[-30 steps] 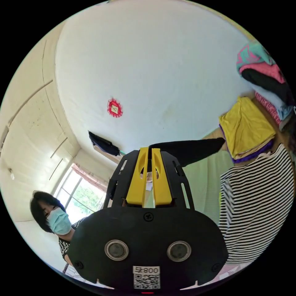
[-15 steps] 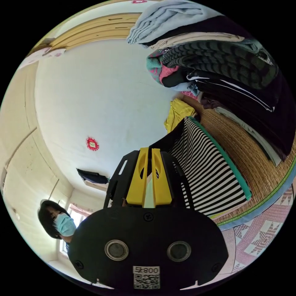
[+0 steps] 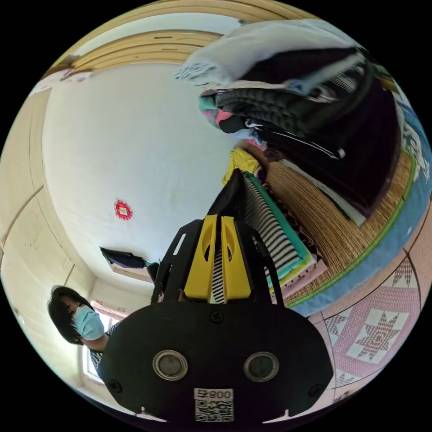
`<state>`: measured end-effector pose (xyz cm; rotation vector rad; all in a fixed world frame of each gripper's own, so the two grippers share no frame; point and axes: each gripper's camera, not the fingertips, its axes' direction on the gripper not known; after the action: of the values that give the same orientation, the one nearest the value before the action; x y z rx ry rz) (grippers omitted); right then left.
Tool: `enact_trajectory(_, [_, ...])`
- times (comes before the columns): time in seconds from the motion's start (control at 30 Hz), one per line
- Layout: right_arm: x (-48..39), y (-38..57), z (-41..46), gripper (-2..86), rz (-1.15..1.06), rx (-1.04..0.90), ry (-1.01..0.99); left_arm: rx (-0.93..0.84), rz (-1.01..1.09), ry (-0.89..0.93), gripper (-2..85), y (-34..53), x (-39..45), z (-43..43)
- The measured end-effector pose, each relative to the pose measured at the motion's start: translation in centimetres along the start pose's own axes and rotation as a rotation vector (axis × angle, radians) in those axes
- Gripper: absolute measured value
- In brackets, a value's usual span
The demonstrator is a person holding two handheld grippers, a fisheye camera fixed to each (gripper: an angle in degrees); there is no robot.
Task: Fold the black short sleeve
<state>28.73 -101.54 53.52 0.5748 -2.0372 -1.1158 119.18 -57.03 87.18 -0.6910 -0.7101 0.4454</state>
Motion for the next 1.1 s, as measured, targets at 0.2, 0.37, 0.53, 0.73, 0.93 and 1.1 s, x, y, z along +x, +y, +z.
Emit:
enact_trajectory(0.2, [3.5,1.8,-1.6,1.4,0.055,0.001,0.018,-0.055,-0.100,0.022,2.8,0.2,0.7,-1.7])
enact_trajectory(0.37, [4.2,2.6,-2.3,1.3,0.079,0.027,0.003,-0.068,-0.163,0.052,3.0,-0.5,1.7,-4.5])
enact_trajectory(0.53, [3.4,3.8,-3.6,0.7,0.096,0.120,0.014,-0.086,-0.169,0.085,3.1,-0.4,3.0,-7.4])
enact_trajectory(0.73, [-3.5,6.0,-4.1,0.1,-0.032,0.255,0.152,-0.071,-0.165,0.092,1.8,1.0,4.9,-12.7])
enact_trajectory(0.93, [-15.8,8.8,6.3,0.0,-0.349,0.052,0.191,0.019,-0.091,-0.001,0.6,-2.0,7.9,-18.5])
enact_trajectory(1.1, [-21.6,14.0,13.6,0.0,-0.486,-0.065,0.369,0.087,-0.035,-0.107,0.3,-8.4,9.6,-21.8])
